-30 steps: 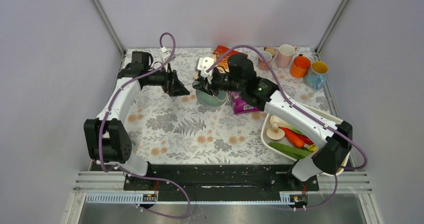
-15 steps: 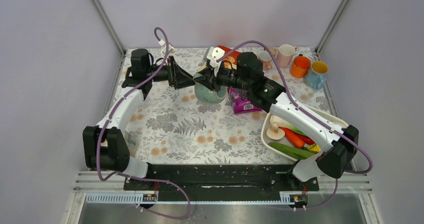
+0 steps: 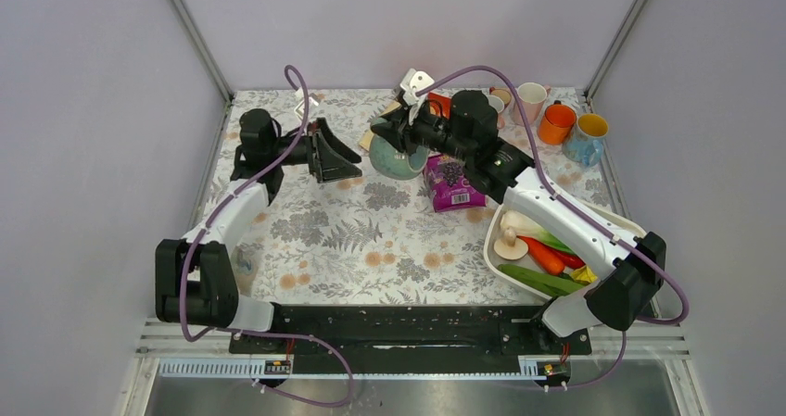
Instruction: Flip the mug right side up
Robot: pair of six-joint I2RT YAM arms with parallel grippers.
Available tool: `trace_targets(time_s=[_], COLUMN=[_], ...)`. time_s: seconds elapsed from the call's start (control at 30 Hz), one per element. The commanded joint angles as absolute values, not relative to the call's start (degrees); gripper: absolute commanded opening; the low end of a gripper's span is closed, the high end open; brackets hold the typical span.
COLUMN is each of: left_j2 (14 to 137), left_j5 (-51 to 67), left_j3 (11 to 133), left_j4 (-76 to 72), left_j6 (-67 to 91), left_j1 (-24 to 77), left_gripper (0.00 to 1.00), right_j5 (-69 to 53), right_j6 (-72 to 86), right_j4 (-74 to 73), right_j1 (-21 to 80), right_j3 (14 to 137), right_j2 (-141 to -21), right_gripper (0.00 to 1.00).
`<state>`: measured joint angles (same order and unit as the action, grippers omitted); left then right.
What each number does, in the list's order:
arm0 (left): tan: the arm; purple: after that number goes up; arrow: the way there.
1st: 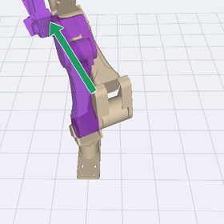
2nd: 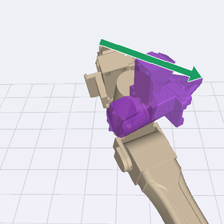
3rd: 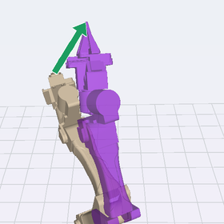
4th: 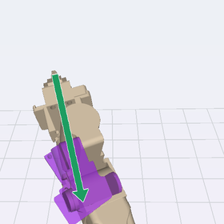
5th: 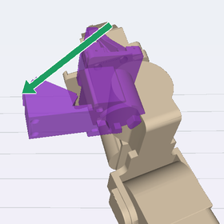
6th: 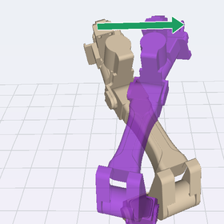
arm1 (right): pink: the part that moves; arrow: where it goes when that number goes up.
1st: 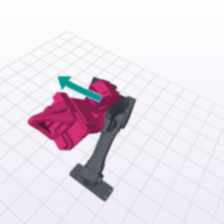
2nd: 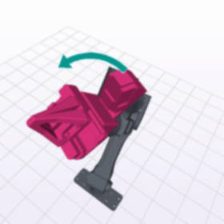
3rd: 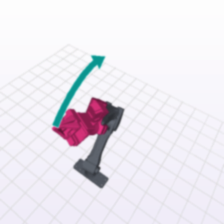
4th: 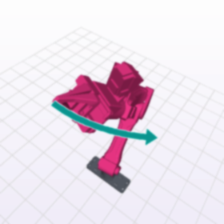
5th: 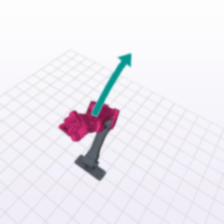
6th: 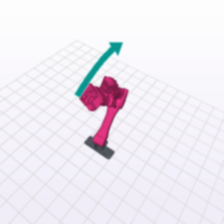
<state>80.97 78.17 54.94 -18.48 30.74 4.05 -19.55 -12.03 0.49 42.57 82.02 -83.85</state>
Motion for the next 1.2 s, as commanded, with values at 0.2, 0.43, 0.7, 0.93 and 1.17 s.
trace_targets(time_s=[0.2,0.43,0.7,0.93,1.17], left_j2=[89.0,88.4,86.8,86.1,85.7], left_j5=[76.0,75.7,76.4,75.6,76.5], left_j3=[57.6,59.4,60.7,62.4,64.6], left_j4=[-92.1,-92.1,-92.0,-92.0,-92.0], left_j6=[88.9,88.1,91.0,93.7,95.8], left_j1=[7.5,8.7,13.5,14.7,15.6], left_gripper=[0.99,0.99,0.84,0.51,0.00], right_j5=[-19.1,-19.7,-20.5,-20.8,-21.1], right_j6=[-7.1,-5.4,-2.2,-0.7,4.1], right_j4=[15.0,15.6,19.7,21.6,25.7], right_j1=[41.9,41.2,40.7,40.6,40.5], right_j3=[85.8,86.4,86.3,86.2,81.5], right_j2=[-82.2,-80.7,-80.3,-79.7,-79.9], right_gripper=[0.00,0.00,0.00,0.00,0.00])
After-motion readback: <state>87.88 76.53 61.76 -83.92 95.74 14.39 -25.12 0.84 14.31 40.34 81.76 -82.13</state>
